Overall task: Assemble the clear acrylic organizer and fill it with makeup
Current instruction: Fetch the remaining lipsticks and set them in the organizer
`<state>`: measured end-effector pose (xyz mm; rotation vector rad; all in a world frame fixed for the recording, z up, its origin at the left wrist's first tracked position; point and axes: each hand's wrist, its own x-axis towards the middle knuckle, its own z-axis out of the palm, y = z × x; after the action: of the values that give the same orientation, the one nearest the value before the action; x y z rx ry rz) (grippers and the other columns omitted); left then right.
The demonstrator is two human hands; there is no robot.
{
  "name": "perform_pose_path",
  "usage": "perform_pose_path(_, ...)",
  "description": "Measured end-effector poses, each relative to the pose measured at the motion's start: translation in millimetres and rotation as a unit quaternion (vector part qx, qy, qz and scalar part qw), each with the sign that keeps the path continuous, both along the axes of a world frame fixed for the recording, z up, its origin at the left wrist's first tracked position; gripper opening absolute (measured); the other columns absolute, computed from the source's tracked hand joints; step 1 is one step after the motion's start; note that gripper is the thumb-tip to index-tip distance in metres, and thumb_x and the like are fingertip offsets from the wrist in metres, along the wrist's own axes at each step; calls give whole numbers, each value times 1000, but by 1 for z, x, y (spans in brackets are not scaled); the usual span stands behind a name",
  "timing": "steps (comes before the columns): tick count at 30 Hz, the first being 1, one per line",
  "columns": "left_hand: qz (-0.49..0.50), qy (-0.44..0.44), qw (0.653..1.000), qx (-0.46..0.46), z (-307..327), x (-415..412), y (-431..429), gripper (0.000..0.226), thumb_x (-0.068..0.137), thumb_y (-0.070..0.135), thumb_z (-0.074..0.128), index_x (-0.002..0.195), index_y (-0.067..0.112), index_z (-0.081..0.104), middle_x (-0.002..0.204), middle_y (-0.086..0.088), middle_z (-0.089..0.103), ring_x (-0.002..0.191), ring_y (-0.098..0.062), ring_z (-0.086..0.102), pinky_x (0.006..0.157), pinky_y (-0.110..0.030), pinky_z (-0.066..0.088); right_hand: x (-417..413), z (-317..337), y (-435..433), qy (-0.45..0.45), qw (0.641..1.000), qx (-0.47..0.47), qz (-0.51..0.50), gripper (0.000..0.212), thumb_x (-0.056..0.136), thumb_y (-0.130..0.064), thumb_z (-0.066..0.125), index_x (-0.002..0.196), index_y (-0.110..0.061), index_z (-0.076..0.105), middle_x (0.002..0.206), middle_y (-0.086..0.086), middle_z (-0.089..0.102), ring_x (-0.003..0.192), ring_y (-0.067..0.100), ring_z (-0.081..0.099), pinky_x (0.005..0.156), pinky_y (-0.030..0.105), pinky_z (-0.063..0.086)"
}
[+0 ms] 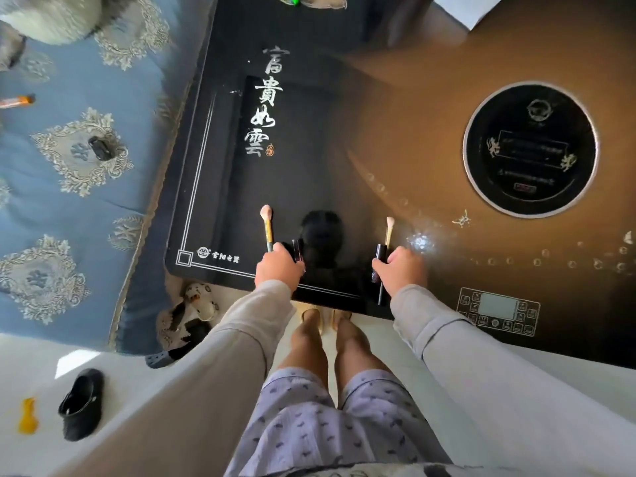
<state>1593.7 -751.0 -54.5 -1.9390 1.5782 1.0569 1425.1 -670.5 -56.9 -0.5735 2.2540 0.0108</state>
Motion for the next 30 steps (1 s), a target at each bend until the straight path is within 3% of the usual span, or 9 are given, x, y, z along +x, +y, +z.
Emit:
perform_pose_path(9,-14,7,1000,17,-11,-1,-3,22,88,18,49,105,3,49,110,-20,60,101,-39,58,77,-38,46,5,-6,-6,26,1000,16,9,28,80,-28,61,87,-3,69,89,17,70,87,34,65,65,29,45)
perform_pose_path(13,-37,14,999,26,-8,4,-5,25,88,19,50,107,3,50,110,-20,60,86,-31,54,72,-35,44,8,0,-6,12,1000,10,14,26,77,-27,62,80,-2,67,85,18,70,84,35,65,63,28,42)
perform_pose_path(16,-39,34,998,42,-1,12,-5,26,87,20,52,107,3,51,110,-19,60,86,-30,56,74,-35,46,8,9,3,-5,999,4,33,23,76,-27,62,71,-5,63,77,15,68,73,32,62,56,26,41)
perform_pose_path(19,-26,63,996,62,12,24,1,19,85,18,51,98,4,51,100,-19,62,79,-29,58,73,-35,50,8,21,21,-16,999,3,37,24,75,-30,64,63,-13,53,67,6,58,64,27,52,51,23,34)
perform_pose_path(22,-24,87,994,65,28,38,12,24,84,15,51,102,1,55,82,-15,61,74,-30,58,76,-36,52,6,32,43,-43,998,-5,33,23,74,-29,65,66,-15,50,69,3,55,68,24,50,60,24,36)
perform_pose_path(24,-21,93,993,64,38,51,22,24,84,13,52,105,1,57,87,-19,66,82,-35,63,78,-35,52,5,38,59,-67,997,-4,33,27,75,-27,66,63,-15,45,68,3,53,71,23,50,62,25,37)
perform_pose_path(26,-11,95,993,64,46,64,34,26,84,13,54,108,2,57,97,-21,69,81,-33,64,75,-32,51,5,45,74,-89,996,-9,21,32,75,-24,66,57,-18,41,64,2,50,70,24,52,63,31,47)
perform_pose_path(28,2,94,994,65,51,77,48,28,84,13,55,110,2,57,96,-21,67,72,-26,57,70,-30,49,5,51,89,-111,993,-24,-22,31,75,-17,66,57,-17,41,68,6,52,62,23,55,56,31,58)
perform_pose_path(30,12,89,994,69,54,90,63,29,85,12,55,112,1,56,96,-21,67,70,-25,54,65,-29,49,7,55,105,-138,986,-50,-76,28,76,-8,65,61,-16,43,75,10,56,53,18,60,40,20,54)
